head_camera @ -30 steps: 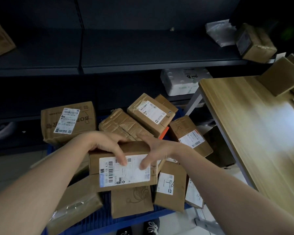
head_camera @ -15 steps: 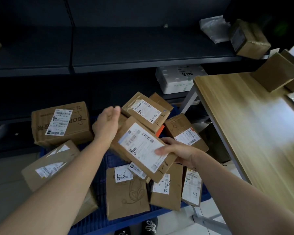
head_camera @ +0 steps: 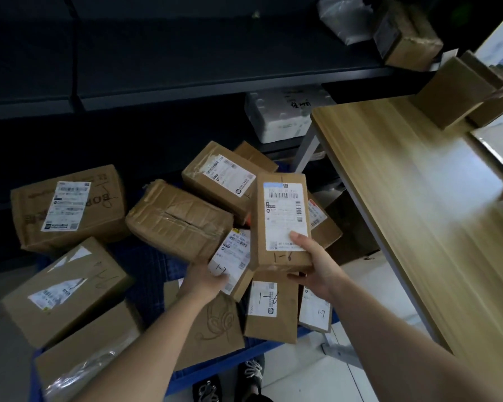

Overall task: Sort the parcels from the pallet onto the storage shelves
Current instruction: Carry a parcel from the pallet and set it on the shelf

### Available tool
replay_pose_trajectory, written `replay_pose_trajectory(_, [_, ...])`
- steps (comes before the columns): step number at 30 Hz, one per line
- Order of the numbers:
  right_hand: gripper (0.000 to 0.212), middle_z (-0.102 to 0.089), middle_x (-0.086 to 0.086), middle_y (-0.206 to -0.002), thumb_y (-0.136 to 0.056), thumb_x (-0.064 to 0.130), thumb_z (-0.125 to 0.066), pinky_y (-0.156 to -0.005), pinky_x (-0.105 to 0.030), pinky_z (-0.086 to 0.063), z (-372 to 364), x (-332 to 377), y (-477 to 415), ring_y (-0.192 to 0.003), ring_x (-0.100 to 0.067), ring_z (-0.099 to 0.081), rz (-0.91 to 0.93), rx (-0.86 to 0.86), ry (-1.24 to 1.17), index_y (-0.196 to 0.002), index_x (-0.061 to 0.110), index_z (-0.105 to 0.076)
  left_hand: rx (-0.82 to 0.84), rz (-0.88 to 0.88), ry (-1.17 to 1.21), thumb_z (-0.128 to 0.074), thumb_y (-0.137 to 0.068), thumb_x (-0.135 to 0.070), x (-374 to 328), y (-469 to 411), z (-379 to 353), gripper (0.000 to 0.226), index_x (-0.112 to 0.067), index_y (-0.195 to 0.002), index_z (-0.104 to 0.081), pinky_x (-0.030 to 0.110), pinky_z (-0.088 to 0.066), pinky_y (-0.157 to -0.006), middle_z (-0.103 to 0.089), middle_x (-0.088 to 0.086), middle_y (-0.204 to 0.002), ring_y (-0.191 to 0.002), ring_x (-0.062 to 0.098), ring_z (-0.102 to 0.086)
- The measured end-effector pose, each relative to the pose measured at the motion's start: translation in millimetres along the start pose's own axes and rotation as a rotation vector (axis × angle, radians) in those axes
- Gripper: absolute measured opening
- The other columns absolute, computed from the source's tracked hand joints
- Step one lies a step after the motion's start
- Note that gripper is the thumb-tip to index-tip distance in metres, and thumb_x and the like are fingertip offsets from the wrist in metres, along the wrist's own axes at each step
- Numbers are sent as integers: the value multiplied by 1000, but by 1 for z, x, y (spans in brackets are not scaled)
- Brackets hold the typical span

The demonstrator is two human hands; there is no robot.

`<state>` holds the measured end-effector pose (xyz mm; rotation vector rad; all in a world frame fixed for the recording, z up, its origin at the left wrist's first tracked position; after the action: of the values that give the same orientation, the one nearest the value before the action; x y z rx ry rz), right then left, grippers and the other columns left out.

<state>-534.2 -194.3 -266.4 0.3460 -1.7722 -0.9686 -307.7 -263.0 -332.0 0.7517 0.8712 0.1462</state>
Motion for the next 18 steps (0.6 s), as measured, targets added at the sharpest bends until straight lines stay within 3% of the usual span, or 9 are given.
replay_pose_trajectory(3, [78, -75, -6, -105, -64, 45, -76, -73, -38, -53, 4, -4, -1, -93, -19, -72, -5, -15, -52, -133, 19, -48, 82, 68, 93, -77, -80, -19, 4, 6, -13, 41, -18, -117, -62, 31, -49, -92, -65, 0, -116, -104, 18, -61])
replay_pose_trajectory(7, [76, -74, -5, -109, -65, 50, -75, -91, -46, -49, 14, -6, 0, -106, -22, -67, -20, -36, -70, -131, 21, -52, 223, 141, 268, -77, -82, -22, 4, 13, -33, 31, -20, -111, -66, 17, -43, -69, -66, -3, -109, -81, 3, -58])
replay_pose_trajectory(10, [61, -76, -4, -101, -67, 47, -73, -75, -41, -49, 21, -7, 4, -103, -23, -67, -36, -74, -127, -120, 19, -59, 272, 247, 360, -71, -86, -36, 8, 20, -45, 23, -26, -106, -64, 30, -44, -84, -64, 5, -122, -96, 16, -59])
replay_pose_trajectory(13, [42, -77, -2, -88, -77, 43, -69, -70, -40, -48, 27, -9, 6, -97, -22, -67, -55, -79, -198, -110, 19, -61, 295, 374, 495, -67, -84, -51, 23, 22, -59, 45, -21, -117, -61, 48, -32, -111, -58, 15, -131, -128, 39, -47])
replay_pose_trajectory(18, [59, -75, -7, -102, -63, 45, -75, -80, -46, -49, 33, -16, 4, -104, -26, -66, -75, -130, -236, -115, 20, -61, 300, 441, 764, -63, -84, -51, 33, 21, -76, 57, -7, -119, -58, 52, -40, -103, -64, 20, -110, -105, 38, -59])
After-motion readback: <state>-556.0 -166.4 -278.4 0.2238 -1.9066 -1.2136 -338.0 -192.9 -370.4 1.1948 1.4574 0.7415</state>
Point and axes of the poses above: each hand's wrist, its own y-axis away from the middle knuckle, its own z-axis out of the back of the hand, x = y × z, the point moved 9 cm from there along -y, towards the middle knuckle
